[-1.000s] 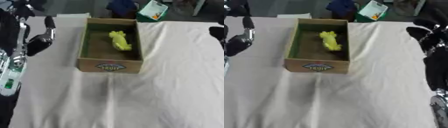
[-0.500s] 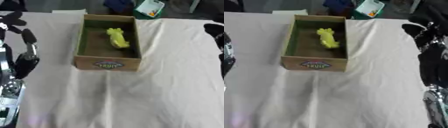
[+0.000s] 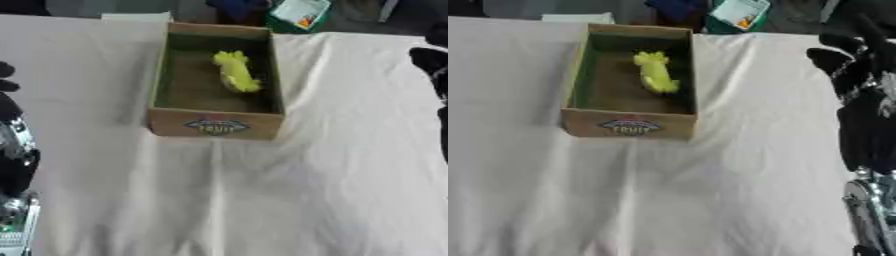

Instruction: Pick up objects on the table and place them in the box.

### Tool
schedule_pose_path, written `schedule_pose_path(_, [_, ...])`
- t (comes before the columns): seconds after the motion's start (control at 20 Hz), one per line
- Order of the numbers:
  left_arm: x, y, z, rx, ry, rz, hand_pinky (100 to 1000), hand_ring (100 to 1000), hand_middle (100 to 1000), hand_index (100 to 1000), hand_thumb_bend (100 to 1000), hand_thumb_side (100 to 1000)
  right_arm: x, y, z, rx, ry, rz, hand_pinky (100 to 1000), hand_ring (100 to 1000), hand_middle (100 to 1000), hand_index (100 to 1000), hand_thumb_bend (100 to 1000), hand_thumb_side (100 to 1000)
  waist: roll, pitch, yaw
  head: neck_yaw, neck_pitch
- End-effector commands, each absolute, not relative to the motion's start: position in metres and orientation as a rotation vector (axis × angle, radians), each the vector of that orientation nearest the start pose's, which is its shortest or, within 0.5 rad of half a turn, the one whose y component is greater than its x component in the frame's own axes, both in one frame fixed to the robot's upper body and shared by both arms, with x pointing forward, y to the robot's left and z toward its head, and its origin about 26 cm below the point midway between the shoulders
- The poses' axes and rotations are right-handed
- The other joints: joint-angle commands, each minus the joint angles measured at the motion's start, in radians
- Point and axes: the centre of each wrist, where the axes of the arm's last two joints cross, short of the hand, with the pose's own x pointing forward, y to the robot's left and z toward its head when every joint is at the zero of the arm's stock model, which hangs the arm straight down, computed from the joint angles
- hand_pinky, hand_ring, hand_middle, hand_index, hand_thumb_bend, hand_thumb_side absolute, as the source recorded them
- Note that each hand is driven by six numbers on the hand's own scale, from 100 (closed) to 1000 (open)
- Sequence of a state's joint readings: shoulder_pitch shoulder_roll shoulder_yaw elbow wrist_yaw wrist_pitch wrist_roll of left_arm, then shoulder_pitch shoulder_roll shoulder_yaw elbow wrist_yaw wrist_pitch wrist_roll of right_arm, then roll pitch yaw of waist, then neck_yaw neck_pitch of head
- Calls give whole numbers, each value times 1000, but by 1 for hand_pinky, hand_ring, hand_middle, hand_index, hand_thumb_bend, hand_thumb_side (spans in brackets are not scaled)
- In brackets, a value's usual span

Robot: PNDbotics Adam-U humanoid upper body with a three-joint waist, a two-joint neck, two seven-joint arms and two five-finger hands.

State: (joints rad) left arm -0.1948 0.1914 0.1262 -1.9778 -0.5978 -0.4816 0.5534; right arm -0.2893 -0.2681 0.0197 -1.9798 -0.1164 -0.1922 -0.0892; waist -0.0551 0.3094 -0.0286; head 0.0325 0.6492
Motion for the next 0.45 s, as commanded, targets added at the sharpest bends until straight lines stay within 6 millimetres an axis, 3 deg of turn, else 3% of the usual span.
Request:
schedule_pose_path(0.05, [287,289,168,-1084,3200,-14,477,598,574,818,100,739,299,-253,195,-19,-2468,185,885,776,766,965,100,1000,2,-13,3,-7,-2])
schedule_pose_path(0.45, [285,303,171,-1016,3263,-33,500,606,580,828,100,740,298,-254,194,-37,-2465,178,884,776,764,964,100,1000,1,-11,8,-13,1])
